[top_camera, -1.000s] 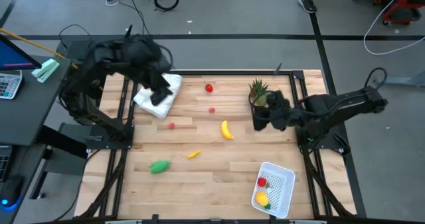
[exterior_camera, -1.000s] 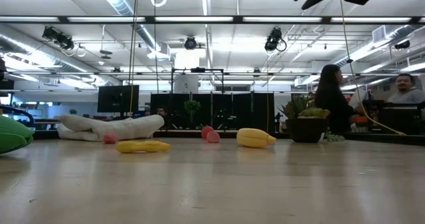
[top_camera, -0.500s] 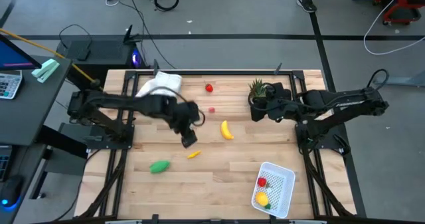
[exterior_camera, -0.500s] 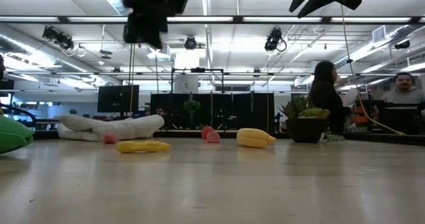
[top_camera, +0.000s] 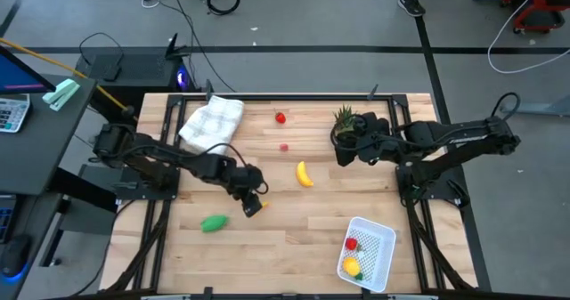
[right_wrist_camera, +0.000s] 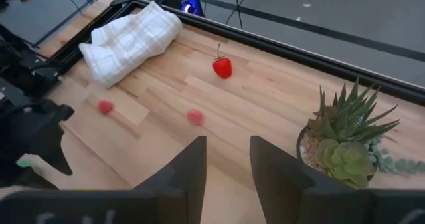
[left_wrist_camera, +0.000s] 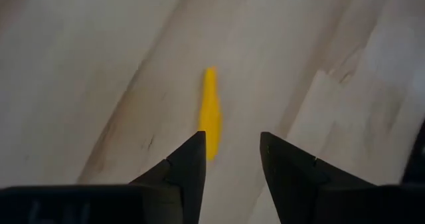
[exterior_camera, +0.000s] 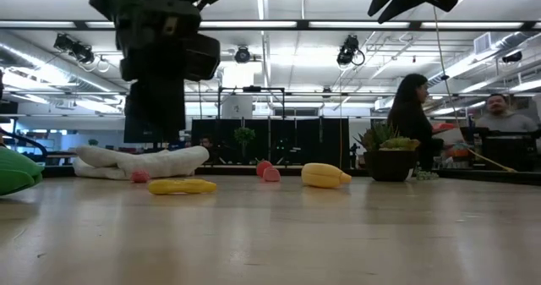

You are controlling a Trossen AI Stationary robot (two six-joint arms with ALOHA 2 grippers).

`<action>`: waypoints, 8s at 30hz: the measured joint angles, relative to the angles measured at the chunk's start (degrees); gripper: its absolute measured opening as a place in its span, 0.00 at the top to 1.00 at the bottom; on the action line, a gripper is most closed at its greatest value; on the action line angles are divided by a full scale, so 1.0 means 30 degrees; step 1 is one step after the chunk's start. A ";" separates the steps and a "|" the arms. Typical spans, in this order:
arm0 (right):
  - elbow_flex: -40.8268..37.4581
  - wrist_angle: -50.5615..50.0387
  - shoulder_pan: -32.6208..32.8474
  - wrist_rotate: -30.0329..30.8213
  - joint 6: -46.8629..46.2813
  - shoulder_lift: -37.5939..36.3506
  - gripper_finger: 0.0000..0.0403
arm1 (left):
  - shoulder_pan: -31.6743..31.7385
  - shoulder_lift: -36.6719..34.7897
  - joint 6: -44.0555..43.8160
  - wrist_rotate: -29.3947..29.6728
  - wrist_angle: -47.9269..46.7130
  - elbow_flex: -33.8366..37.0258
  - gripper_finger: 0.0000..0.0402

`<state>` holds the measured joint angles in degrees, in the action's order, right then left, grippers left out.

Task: Pick and placing Produce into tupperware
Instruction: Put the yellow chili pepper into the white bin, then put the banana into the white bin

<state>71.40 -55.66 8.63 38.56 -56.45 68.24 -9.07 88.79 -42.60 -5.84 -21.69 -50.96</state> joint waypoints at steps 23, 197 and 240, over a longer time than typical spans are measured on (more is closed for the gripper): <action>0.0000 0.0516 0.0004 -0.0017 -0.0176 -0.0011 0.69 | -0.1695 0.3359 0.1439 0.2721 0.1078 -0.0078 0.59; 0.0007 -0.0492 1.0065 -1.6745 -1.4297 1.0773 0.96 | 0.5234 0.0751 1.3577 0.5432 -0.4962 -1.6260 0.54; 0.0007 0.1321 0.1065 -0.4633 -0.6593 0.2190 0.51 | 0.5328 -0.1825 1.2409 0.5441 -0.8734 -1.6294 0.57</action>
<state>71.42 -51.70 11.83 24.66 -76.23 74.81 6.92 83.32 -5.37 10.49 -47.89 -99.85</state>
